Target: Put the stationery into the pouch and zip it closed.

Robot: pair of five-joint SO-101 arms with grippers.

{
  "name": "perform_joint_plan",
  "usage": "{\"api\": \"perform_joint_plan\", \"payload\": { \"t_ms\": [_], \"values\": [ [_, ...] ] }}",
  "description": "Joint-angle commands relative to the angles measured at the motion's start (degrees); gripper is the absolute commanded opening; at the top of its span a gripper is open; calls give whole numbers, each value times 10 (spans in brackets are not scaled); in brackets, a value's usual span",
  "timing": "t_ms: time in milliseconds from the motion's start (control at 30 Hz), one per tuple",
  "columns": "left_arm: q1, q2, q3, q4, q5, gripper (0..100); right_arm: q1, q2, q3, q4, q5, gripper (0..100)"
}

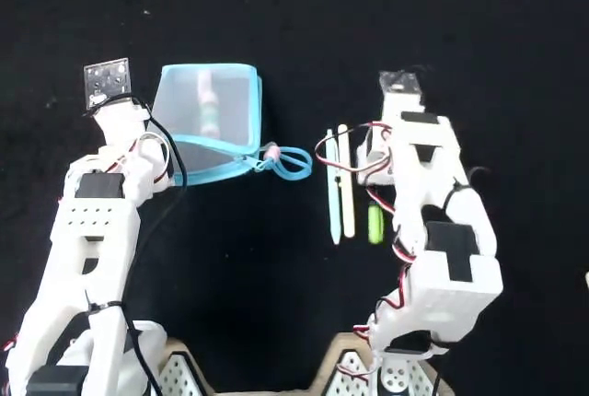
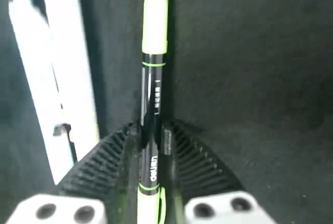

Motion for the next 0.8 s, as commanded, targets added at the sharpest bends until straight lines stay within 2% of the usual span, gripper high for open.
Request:
{"api": "perform_joint_plan", "payload": {
  "t_ms": [0,100,300,467,533,633,767],
  "values": [
    [1,7,25,3,9,30,-7,-57,-28,93,113,11],
    [1,8,25,0,10,30,-4,-99,-29,143,173,11],
    [1,11,25,1,8,30,8,-137,-41,204,176,30],
    [1,10,25,-1,8,30,10,-105,-73,258,176,226],
    [1,8,25,1,8,30,18,-89,-86,259,171,266],
    [1,7,25,1,8,30,16,-74,-116,260,171,244],
    [1,7,25,0,8,30,-36,-54,-183,258,141,185]
  ]
}}
